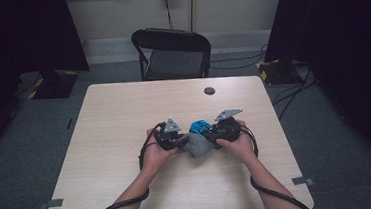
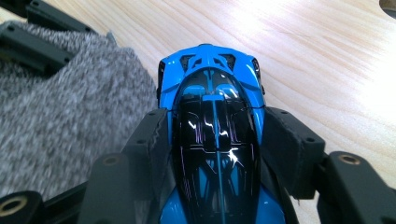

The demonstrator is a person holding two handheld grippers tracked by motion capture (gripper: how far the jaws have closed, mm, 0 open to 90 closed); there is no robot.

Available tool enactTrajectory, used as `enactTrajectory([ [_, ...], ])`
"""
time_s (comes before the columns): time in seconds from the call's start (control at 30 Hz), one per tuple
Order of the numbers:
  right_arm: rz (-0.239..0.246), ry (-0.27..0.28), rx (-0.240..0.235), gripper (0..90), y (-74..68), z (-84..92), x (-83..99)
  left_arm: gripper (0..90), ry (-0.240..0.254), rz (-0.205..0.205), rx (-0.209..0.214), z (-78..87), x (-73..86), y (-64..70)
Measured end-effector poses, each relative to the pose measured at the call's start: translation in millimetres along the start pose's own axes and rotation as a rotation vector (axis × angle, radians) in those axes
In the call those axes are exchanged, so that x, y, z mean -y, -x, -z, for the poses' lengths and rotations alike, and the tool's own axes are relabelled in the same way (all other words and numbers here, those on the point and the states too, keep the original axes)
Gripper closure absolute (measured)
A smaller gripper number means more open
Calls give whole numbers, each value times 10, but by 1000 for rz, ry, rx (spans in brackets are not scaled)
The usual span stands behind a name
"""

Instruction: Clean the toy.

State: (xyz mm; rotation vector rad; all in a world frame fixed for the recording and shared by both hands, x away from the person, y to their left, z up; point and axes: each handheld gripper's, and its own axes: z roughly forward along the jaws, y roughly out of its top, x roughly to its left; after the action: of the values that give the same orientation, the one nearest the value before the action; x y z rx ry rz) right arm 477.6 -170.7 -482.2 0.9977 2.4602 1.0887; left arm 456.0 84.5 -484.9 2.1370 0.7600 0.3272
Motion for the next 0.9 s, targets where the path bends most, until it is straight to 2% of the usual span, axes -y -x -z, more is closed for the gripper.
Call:
enactTrajectory([
  [0.03,0,-1,0,420,0,-1,-2,757,2,20,0,5,9,-16],
  [0.07,-1,-3,0,420,-1,-1,-5,757,3,16,-13,18,16,-45],
  [0.17,2,-5,0,420,-2,-4,-11,757,15,41,-9,35,48,-88],
  [0.43,2,-5,0,420,-3,-6,-13,757,21,52,-14,50,55,-127],
  [0.5,2,-4,0,420,-3,-6,-11,757,22,39,-28,55,48,-138],
  [0.53,3,-6,0,420,-2,-5,-13,757,14,45,-15,55,47,-140],
  [0.67,3,-7,0,420,-2,-5,-13,757,20,54,-25,58,46,-159],
  [0.7,3,-6,0,420,-2,-5,-13,757,17,44,-35,63,45,-174],
  [0.77,4,-7,-1,420,-2,-5,-13,758,21,65,-29,59,49,-177],
  [0.8,3,-6,-1,420,-2,-5,-12,757,17,55,-32,63,49,-188],
  [0.9,4,-4,-1,420,-1,-5,-9,758,16,63,-34,67,54,-205],
])
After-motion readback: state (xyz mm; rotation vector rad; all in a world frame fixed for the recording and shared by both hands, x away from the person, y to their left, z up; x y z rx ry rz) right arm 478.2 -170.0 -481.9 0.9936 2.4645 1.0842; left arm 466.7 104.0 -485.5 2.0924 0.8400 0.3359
